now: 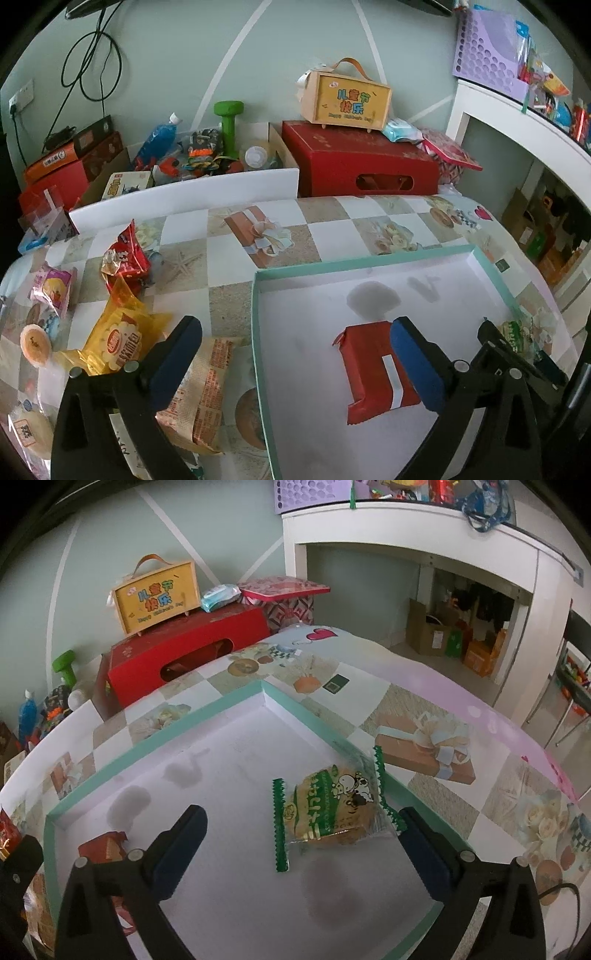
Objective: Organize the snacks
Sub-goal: 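Move both open tools back over the snack pile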
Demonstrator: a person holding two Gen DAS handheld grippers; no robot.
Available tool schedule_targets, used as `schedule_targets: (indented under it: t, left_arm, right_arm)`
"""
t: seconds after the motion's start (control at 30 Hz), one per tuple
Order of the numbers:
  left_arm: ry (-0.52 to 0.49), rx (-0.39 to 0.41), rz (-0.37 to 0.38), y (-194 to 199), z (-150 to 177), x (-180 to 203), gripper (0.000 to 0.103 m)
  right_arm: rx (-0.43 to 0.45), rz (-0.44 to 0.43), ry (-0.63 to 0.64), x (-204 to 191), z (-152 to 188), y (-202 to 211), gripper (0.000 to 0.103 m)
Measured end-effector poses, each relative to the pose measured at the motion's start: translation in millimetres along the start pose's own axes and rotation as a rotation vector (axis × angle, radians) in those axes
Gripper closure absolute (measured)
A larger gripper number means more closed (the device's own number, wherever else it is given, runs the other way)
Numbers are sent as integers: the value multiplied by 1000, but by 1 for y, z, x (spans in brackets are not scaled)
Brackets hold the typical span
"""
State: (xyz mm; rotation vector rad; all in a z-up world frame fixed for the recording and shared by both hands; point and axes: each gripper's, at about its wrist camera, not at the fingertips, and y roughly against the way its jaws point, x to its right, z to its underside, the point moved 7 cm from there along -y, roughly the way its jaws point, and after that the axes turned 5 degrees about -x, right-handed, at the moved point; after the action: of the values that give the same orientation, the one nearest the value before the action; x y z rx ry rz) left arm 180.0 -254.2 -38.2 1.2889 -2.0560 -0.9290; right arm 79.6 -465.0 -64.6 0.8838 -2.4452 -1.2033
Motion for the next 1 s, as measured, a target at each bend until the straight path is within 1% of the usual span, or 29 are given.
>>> schedule_targets:
  t: [0.07,0.33,0.47,0.6,0.77,0.93,1.0]
  left_arm:
    - [2,10,5,1,-1,-2,1]
    - [-9,74,-25,12,-5,-8,1]
    - [-22,111,-44,21,-8,-12,1]
    - [-15,114,-45,28,-6,-18,1]
    - [12,116,-60,41,0,-32,1]
    - [33,118,-75,56,11,-44,1]
    - [33,121,-78,63,15,-47,1]
  right_arm:
    - [11,-13,-3,-2,-1,2,0]
    - [54,-45,-31,-2,-5,14,0]
    - [68,-57,-12,-6,-5,18,0]
    - [89,-77,7,-10,-5,24,0]
    - [95,-76,15,-13,-3,31,0]
    - [97,-129,4,-15,2,39,0]
    - [105,-118,13,-16,5,42,0]
